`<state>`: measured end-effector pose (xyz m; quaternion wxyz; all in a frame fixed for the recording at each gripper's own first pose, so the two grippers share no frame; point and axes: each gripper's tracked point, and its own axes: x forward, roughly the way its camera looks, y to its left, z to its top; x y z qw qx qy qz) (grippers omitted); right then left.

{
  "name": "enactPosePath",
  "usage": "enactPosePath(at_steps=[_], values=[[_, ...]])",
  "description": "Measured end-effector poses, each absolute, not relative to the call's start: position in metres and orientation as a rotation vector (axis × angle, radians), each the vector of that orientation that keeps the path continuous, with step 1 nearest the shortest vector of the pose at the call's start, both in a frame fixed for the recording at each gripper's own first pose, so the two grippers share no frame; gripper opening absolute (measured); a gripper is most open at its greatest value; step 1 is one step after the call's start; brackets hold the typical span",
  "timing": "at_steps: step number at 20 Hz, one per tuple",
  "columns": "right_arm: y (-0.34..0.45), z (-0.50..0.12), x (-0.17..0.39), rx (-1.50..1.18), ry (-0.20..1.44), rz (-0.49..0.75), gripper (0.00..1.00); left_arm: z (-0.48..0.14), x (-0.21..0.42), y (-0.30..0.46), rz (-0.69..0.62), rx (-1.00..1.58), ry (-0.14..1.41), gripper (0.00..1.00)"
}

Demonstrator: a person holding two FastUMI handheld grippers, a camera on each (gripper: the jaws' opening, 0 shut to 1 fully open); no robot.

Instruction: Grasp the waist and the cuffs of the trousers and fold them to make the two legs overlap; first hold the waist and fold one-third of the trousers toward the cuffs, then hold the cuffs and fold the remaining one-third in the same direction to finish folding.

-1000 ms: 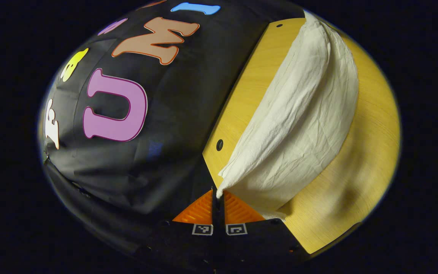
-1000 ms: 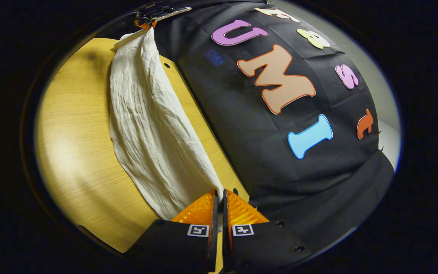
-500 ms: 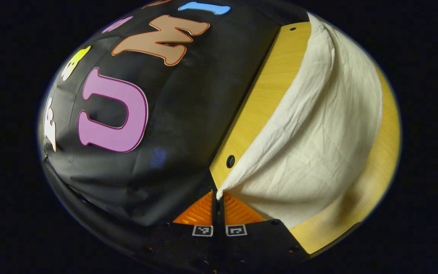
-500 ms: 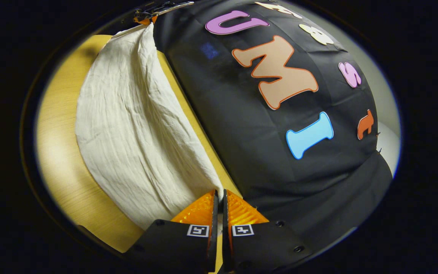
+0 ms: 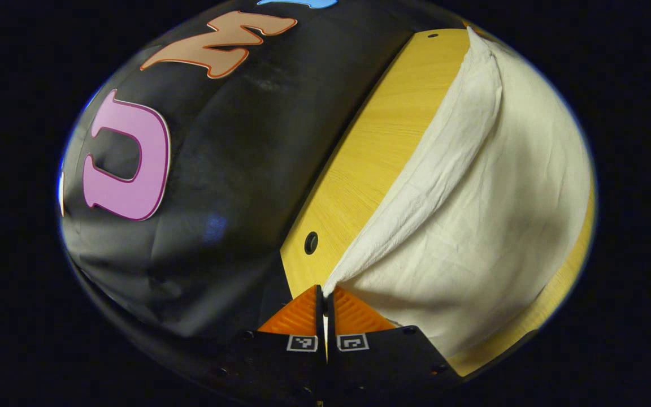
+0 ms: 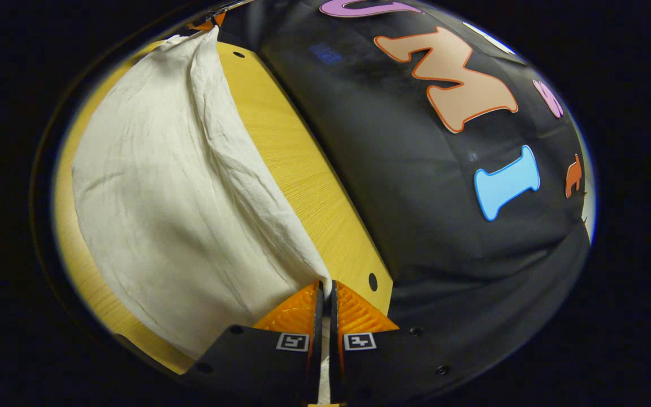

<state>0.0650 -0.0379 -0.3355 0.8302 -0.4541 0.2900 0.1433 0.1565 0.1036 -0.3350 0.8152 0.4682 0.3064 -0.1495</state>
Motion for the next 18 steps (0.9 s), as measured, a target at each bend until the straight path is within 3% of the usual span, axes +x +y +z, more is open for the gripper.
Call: enactPosePath(at_steps=[2, 4, 5, 6, 8, 9, 18], values=[[-0.036, -0.349, 0.067, -0.946, 0.651, 0.292, 0.11, -0.345, 0.157, 0.1, -0.315, 0.985, 0.663, 0.0], [-0.033, -0.351, 0.069, -0.917, 0.659, 0.276, 0.24, -0.35, 0.155, 0.089, -0.33, 0.942, 0.656, 0.0], [-0.032, -0.345, 0.07, -0.897, 0.648, 0.268, 0.4, -0.352, 0.152, 0.081, -0.344, 0.91, 0.657, 0.09], [-0.032, -0.34, 0.072, -0.871, 0.633, 0.259, 0.67, -0.352, 0.146, 0.075, -0.349, 0.883, 0.661, 0.48], [-0.036, -0.326, 0.07, -0.812, 0.608, 0.227, 0.98, -0.346, 0.14, 0.066, -0.329, 0.842, 0.658, 0.99], [-0.039, -0.321, 0.067, -0.771, 0.606, 0.207, 0.98, -0.338, 0.138, 0.063, -0.31, 0.807, 0.647, 0.95], [-0.113, -0.282, 0.025, -0.441, 0.604, -0.01, 1.0, -0.264, 0.097, 0.003, -0.228, 0.409, 0.541, 0.96]])
